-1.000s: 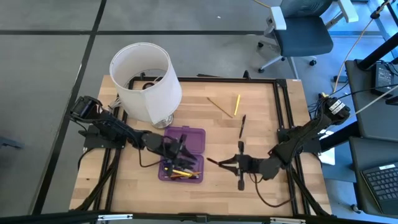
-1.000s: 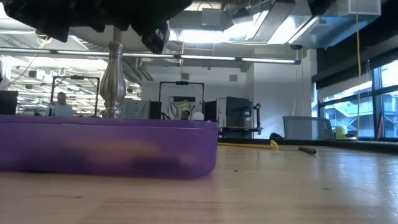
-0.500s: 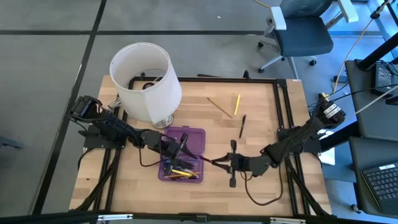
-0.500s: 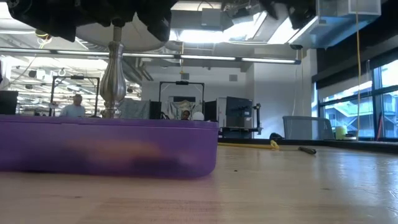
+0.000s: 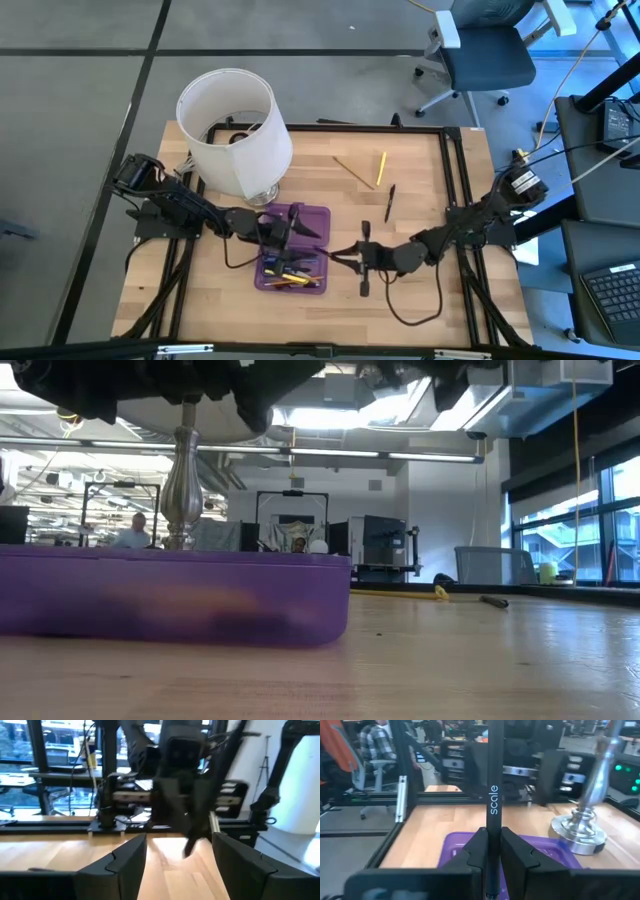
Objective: Pick & place school supplies into a supply box
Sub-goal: Put the black pen into the purple supply box
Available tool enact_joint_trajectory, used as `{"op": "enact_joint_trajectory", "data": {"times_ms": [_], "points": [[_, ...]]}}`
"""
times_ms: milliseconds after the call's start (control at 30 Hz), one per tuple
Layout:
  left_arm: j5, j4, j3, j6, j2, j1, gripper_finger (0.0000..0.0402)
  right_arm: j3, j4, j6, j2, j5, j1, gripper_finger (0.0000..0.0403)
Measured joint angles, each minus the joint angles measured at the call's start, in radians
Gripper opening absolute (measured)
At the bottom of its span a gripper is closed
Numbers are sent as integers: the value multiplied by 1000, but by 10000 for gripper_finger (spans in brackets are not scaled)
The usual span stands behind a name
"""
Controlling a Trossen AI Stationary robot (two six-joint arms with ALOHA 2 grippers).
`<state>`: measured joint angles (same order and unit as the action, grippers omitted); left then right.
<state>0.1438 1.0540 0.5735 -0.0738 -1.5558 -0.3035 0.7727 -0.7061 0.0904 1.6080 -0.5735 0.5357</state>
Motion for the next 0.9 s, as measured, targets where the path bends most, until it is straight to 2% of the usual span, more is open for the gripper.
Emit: {"op": "enact_joint_trajectory", "data": {"times_ms": [233,533,700,900], "points": [[-30,31,2,-1,0,-3,216,0,-43,10,42,51,-47,44],[-30,57,1,0,0,-2,200,0,-60,26,66,53,-72,44],[-30,78,1,1,0,-2,164,0,-65,36,70,53,-76,44],[-29,78,1,1,0,-2,100,0,-69,36,70,55,-76,44]]}}
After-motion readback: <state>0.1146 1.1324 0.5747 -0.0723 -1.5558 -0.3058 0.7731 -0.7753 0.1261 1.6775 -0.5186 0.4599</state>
